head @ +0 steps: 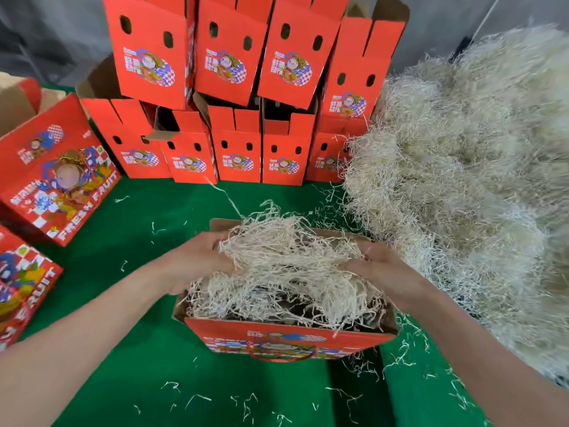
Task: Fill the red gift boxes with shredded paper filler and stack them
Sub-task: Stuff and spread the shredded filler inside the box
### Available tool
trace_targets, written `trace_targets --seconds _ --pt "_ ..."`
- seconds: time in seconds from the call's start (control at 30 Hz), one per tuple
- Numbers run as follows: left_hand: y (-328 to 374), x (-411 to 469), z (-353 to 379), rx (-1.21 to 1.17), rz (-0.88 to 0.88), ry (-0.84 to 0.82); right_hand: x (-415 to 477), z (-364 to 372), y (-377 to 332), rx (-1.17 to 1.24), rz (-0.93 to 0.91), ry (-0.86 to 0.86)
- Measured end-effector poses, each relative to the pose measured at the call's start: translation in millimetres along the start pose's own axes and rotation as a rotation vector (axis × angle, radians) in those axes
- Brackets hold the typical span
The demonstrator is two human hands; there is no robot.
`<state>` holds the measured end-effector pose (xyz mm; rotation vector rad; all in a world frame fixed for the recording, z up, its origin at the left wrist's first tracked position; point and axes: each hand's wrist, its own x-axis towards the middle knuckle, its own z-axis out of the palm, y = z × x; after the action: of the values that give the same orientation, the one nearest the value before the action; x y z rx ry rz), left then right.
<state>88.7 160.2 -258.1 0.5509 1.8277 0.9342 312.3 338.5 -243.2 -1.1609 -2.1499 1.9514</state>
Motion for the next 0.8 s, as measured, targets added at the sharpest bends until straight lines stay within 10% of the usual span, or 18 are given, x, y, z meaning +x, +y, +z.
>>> trace_targets --seconds 0.13,0.33,0.63,0.8 --pt "5.5 -10.2 3.0 -0.167 0.050 -0.351 1.2 6.0 0.3 0.064 -0.002 0.019" --pt "16.4 5.8 48.3 -0.064 0.016 -0.288 7.9 22.8 -5.9 0.293 0.059 -0.192" --pt "10.0 13.8 31.3 -0.193 -0.067 0.040 3.4 19.4 0.9 -0.078 0.060 0.038" --pt "6.8 9.0 29.7 -0.090 -0.050 -0.114 0.5 16.6 -3.8 0.019 0.116 -0.071"
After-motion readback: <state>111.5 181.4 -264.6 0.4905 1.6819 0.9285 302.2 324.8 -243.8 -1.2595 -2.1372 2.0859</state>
